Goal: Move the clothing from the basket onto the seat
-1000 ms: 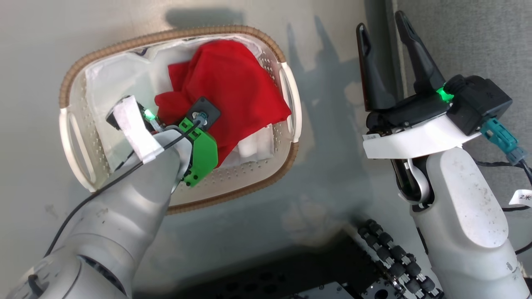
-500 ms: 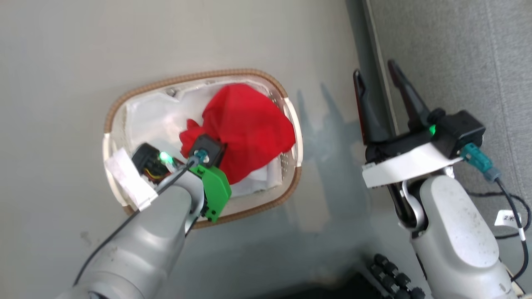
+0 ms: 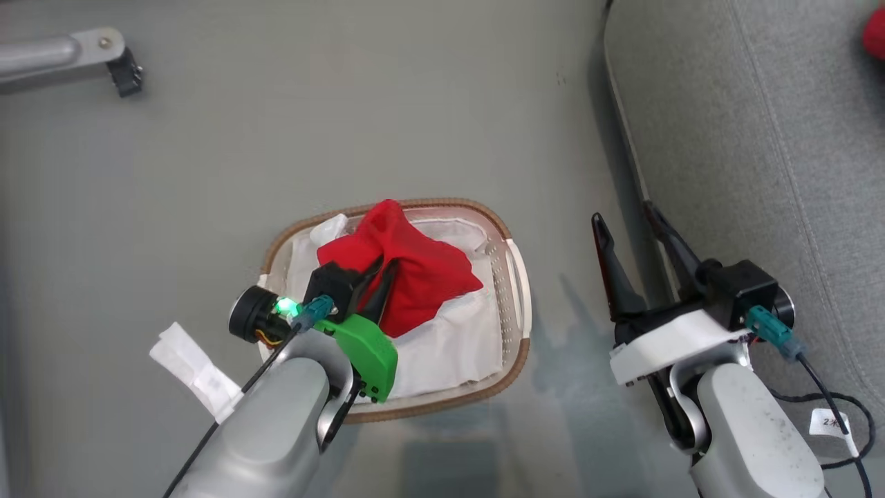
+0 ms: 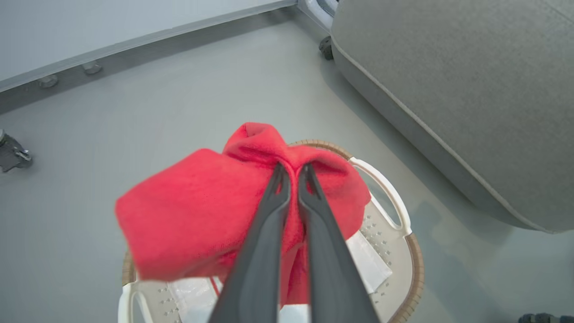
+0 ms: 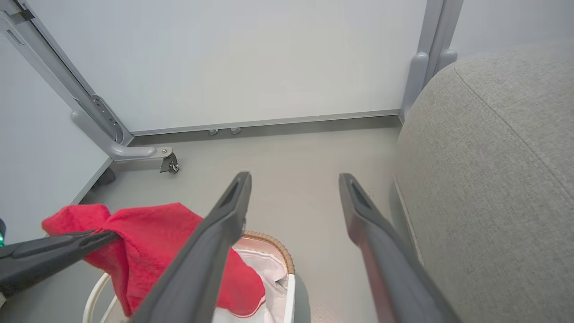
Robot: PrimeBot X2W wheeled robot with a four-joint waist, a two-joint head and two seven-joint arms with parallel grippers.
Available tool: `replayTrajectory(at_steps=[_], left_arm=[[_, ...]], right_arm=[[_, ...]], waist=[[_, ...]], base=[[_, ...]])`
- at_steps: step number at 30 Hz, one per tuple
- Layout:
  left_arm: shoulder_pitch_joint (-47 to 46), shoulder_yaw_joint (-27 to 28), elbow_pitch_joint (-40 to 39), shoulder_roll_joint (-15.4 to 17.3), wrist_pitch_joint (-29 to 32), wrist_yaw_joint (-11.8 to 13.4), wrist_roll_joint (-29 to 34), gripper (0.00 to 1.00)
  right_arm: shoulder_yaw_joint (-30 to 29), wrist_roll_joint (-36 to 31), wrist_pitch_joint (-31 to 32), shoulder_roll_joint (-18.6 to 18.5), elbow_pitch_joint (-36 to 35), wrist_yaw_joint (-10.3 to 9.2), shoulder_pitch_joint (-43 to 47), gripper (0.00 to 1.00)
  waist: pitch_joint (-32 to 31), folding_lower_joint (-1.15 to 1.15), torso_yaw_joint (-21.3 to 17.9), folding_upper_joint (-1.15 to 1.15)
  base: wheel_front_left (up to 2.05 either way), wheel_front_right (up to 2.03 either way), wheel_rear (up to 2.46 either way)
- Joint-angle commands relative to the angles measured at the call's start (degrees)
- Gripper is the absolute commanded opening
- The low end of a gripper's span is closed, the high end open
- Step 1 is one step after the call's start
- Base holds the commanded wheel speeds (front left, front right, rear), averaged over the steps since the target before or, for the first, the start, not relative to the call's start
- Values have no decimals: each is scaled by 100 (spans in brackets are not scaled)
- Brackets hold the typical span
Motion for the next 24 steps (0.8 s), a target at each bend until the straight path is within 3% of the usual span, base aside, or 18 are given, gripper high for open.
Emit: replayTrajectory(at_steps=[1,9,24], left_arm=[[218,131,-189,54,-21,46,103,0],[960,946,-1210,138,-21,104,432,0],[1586,1968,-2380,-100,-22,-122,699,0]], right_arm=[[-6,-38,-13,-29,34,-6,148,100],[23,-36,-13,-28,133,-6,515,100],[146,-33,-13,-27,289,-6,1046,100]], waist=[[-645,0,390,0],[-1253,0,567,0],[-1961,0,608,0]], base=[[0,0,0],[0,0,0],[0,0,0]])
